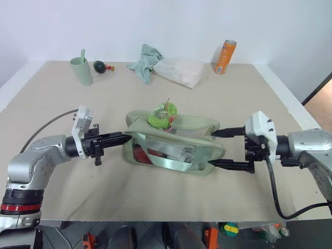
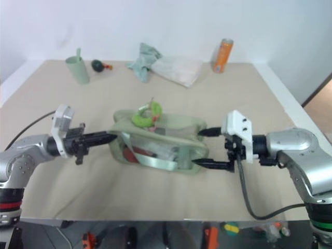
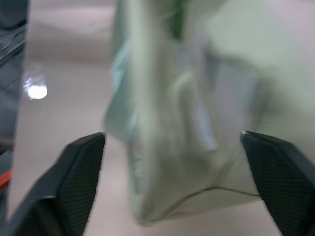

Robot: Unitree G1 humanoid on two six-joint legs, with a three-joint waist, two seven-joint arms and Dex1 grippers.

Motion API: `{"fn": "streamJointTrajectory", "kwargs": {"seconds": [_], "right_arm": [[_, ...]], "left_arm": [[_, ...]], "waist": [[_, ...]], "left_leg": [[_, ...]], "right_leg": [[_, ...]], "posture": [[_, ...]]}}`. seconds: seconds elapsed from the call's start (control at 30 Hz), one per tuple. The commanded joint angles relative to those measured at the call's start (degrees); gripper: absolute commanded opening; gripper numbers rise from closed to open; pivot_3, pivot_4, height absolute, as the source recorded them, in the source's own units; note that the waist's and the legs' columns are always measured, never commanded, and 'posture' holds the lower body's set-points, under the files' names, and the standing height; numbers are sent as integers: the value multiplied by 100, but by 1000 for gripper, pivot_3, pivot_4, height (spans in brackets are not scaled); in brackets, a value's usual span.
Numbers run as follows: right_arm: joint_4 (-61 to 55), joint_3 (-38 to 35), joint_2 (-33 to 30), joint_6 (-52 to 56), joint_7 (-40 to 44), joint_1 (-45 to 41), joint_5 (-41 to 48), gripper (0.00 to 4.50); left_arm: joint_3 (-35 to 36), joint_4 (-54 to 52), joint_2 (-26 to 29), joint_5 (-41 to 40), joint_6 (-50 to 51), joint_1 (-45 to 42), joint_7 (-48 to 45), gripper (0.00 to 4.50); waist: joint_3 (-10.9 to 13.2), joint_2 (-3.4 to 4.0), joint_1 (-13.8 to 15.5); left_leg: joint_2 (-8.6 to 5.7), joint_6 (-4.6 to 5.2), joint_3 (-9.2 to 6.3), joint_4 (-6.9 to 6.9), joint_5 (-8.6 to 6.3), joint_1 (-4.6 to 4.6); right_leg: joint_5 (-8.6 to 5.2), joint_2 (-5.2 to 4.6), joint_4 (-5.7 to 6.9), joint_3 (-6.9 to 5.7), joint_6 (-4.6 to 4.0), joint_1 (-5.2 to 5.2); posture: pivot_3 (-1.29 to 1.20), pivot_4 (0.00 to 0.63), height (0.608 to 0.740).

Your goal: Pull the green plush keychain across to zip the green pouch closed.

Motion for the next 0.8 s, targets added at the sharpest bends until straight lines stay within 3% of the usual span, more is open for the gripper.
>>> {"fn": "streamJointTrajectory", "kwargs": {"seconds": [0.03,0.17,0.33,0.43,0.53,0.63,0.8], "right_arm": [[-26,-793,-68,334,-6,-727,1004,4453],[-182,-716,171,638,-133,-1172,1628,4453],[-270,274,696,16,-542,-1650,629,4453],[69,1305,882,-1170,-602,-2129,-955,4453],[386,1752,1010,-2048,-492,-2432,-1755,4453],[622,1929,1128,-2649,-358,-2615,-2129,4453],[785,1943,1298,-2762,-62,-2691,-2051,4453]], "left_arm": [[-161,-274,19,55,-59,137,-27,0],[-207,-279,-4,74,-95,160,2,0],[-226,-297,-12,41,-89,177,39,0],[-214,-322,-2,18,-73,196,52,0],[-173,-351,-12,-24,-53,212,95,0],[-138,-397,-25,-62,-47,238,165,0],[-87,-455,-21,-135,-60,303,268,0]], "waist": [[2,3,3],[0,0,16],[0,2,14],[0,3,13],[0,3,30],[0,3,32],[0,3,33]], "left_leg": [[-1,0,2,0,0,1],[-2,3,-10,-1,-2,1],[-4,5,-6,2,-3,0],[-9,5,-2,4,-3,-4],[-11,6,-4,4,-3,-11],[-12,11,-3,4,-7,-23],[-12,12,-7,5,-9,-30]], "right_leg": [[0,-1,0,3,0,0],[-2,-1,-3,-6,-2,6],[0,-5,-6,-3,3,7],[0,-9,-5,2,4,3],[-1,-11,-6,-1,4,-3],[-4,-12,-7,-1,3,-12],[-6,-13,-7,-2,0,-15]], "posture": [[0,150,740],[0,150,740],[0,150,740],[0,150,740],[0,150,740],[0,150,740],[0,150,740]]}}
